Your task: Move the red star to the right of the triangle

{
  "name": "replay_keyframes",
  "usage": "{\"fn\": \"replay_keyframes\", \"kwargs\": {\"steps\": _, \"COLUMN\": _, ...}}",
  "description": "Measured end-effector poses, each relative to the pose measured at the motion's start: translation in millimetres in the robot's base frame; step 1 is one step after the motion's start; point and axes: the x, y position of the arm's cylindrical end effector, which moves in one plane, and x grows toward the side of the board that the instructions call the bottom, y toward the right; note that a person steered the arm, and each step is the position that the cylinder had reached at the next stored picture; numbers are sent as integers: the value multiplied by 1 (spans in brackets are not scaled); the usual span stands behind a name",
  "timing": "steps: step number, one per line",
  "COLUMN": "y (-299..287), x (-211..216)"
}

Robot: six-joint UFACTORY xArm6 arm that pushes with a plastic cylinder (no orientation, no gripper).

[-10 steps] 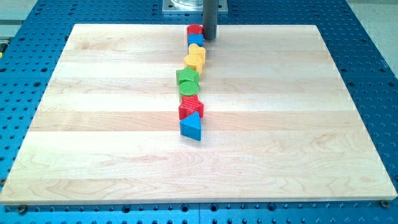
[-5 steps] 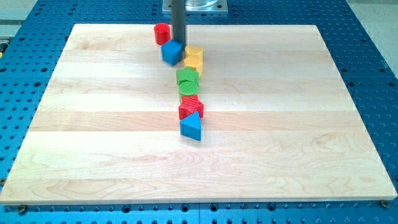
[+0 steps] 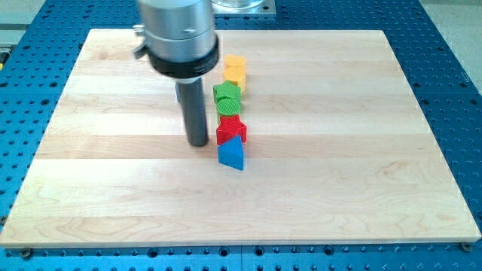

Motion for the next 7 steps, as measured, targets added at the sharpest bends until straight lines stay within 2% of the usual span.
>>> {"fn": "replay_keyframes", "kwargs": {"steps": 3, "y": 96, "x": -27}}
{"fn": "replay_keyframes", "kwargs": {"steps": 5, "y": 147, "x": -5}}
{"fn": "replay_keyframes", "kwargs": {"steps": 6, "y": 216, "x": -4}}
{"fn": "replay_keyframes", "kwargs": {"steps": 7, "y": 173, "x": 30}}
